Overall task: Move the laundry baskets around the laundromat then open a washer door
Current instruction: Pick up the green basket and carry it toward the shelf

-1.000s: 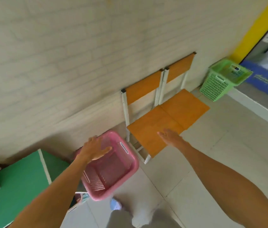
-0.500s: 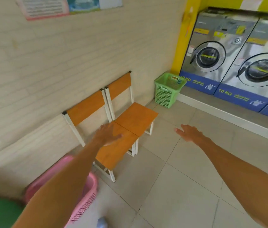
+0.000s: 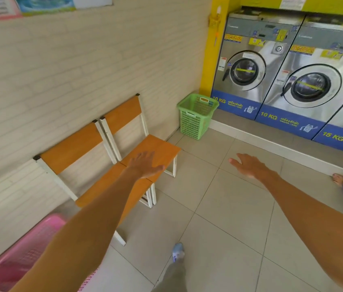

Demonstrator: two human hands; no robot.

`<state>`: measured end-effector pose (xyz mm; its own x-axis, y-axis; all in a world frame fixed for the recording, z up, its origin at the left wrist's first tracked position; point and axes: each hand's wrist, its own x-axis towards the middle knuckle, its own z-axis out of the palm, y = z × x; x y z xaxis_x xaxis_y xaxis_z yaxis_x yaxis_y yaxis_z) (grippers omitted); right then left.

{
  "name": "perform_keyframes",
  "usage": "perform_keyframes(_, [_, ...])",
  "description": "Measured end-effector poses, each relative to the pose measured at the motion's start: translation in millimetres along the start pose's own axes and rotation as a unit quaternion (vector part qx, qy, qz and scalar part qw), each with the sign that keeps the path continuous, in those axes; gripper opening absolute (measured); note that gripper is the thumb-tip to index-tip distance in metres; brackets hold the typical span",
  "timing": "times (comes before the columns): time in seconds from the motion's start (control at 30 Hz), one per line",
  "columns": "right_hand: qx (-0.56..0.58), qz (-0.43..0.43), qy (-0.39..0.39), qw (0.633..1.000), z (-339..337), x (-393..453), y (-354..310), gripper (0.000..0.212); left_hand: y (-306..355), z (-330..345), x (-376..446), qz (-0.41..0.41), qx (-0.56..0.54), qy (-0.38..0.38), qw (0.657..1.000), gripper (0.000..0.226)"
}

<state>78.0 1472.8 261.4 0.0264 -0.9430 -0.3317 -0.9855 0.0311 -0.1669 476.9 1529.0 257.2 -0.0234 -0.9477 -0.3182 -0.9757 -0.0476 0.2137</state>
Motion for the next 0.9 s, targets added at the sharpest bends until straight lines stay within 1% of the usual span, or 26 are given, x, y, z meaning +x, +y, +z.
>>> perform_keyframes(0.2, [-0.005,-0.014,-0.007,1.0,-35,110,8,0.081,20,-22,108,-0.022,0.014,0.004,1.0,0.097])
perform_keyframes(0.3, [0.015,-0.02,-0.006,1.0,-64,183,11,0.087,30,-48,173,-0.025,0.018,0.012,0.999,0.093])
perform_keyframes(0.47, [0.029,-0.025,-0.006,0.999,-113,304,13,0.083,53,-94,290,-0.027,0.017,0.021,0.999,0.089])
perform_keyframes(0.57, [0.032,-0.036,-0.01,0.999,-130,357,15,0.085,68,-112,345,-0.017,0.015,0.021,1.0,0.088])
perform_keyframes(0.67, [0.044,-0.028,-0.022,0.998,-144,425,30,0.088,82,-122,413,-0.021,0.023,0.004,1.0,0.089])
perform_keyframes(0.77, [0.035,-0.032,-0.027,0.998,-160,497,49,0.097,96,-126,483,-0.023,0.034,-0.007,0.999,0.09])
perform_keyframes(0.9, [0.026,-0.035,-0.035,0.998,-166,625,96,0.108,126,-126,580,-0.046,0.026,-0.03,0.998,0.092])
